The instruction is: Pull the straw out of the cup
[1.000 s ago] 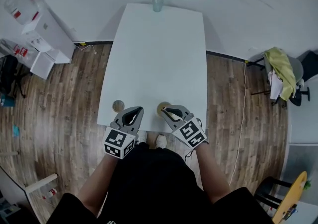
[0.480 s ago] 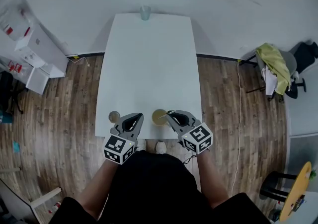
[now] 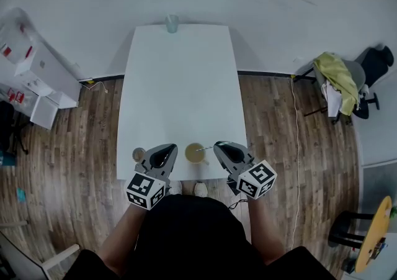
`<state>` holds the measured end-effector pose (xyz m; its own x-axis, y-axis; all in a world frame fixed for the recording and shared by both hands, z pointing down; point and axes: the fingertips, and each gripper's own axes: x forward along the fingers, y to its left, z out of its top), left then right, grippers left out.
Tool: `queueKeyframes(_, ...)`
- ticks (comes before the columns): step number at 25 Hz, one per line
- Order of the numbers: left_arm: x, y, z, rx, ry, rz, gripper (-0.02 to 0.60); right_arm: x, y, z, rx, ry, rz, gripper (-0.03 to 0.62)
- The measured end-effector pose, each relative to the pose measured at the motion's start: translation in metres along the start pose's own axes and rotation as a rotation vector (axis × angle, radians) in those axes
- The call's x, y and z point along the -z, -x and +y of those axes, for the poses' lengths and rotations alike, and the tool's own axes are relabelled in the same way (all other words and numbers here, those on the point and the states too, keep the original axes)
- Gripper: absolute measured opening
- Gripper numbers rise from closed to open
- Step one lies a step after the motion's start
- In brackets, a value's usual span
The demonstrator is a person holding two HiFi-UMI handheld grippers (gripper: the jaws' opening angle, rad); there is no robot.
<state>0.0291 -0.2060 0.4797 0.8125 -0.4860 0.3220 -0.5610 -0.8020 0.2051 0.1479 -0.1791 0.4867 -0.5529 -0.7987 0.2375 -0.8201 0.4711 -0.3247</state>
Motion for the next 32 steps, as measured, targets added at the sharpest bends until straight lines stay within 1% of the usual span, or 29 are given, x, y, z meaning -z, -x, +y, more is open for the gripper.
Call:
queueKeyframes(8, -0.021, 0.000, 0.004, 0.003, 0.001, -0.046, 0.015, -0.028, 0.016, -0.004, -0.013, -0.087, -0.117, 0.038)
queueKeyframes(12, -0.028, 0.000, 0.007, 0.005, 0.045, -0.070, 0.015, -0.033, 0.023, -0.008, -0.003, -0.139, -0.159, 0.038)
queueKeyframes(18, -0.025, 0.001, 0.016, 0.009, 0.130, -0.085, 0.015, -0.030, 0.024, -0.011, 0.009, -0.221, -0.194, 0.038)
queueKeyframes(23, -0.016, 0.005, 0.017, -0.006, 0.146, -0.072, 0.014, -0.023, 0.029, -0.012, 0.014, -0.252, -0.195, 0.038)
queueKeyframes(32, -0.010, 0.006, 0.013, -0.015, 0.156, -0.064, 0.014, -0.018, 0.029, -0.013, 0.025, -0.251, -0.184, 0.037)
